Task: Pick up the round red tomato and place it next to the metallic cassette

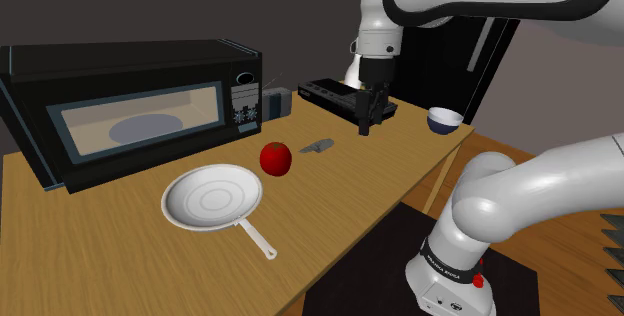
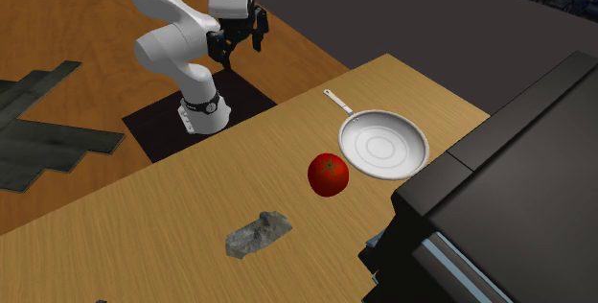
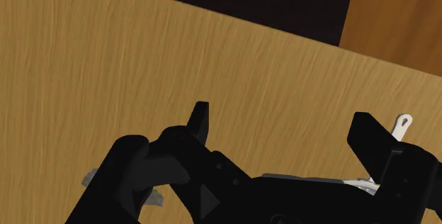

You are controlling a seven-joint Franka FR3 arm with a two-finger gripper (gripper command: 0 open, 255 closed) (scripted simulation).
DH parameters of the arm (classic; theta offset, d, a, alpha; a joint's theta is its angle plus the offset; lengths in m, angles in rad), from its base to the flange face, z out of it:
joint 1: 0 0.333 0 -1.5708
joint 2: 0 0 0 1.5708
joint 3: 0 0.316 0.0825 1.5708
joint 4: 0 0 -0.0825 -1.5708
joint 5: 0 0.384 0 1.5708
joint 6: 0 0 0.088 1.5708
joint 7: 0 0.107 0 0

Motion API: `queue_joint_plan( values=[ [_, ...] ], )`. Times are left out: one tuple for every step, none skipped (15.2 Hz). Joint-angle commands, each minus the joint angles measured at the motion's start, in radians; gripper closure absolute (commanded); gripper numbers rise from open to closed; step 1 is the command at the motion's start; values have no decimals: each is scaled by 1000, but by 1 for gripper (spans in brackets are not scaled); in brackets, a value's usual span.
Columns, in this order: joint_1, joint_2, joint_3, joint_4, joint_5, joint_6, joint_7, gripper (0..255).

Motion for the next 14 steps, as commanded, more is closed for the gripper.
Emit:
queue_joint_plan(
  values=[
    [0, 0, 0, 0, 0, 0, 0, 0],
    [5, 3, -21, -23, -9, 48, -50, 0],
    [12, 9, -43, -43, -16, 96, -100, 0],
    [18, 18, -65, -61, -22, 145, -149, 0],
    [24, 30, -87, -77, -27, 194, -199, 0],
    [32, 45, -110, -91, -30, 243, -249, 0],
    [40, 63, -133, -102, -31, 292, -300, 0],
    [49, 83, -155, -111, -29, 341, -351, 0],
    [60, 106, -179, -117, -26, 389, -402, 0],
    [71, 132, -202, -121, -21, 437, -455, 0],
    [85, 159, -226, -122, -13, 483, -509, 0],
    [100, 189, -250, -120, -1, 528, -564, 0],
    [116, 220, -274, -116, 13, 571, -620, 0],
    [135, 253, -298, -109, 31, 611, -679, 0]
  ],
)
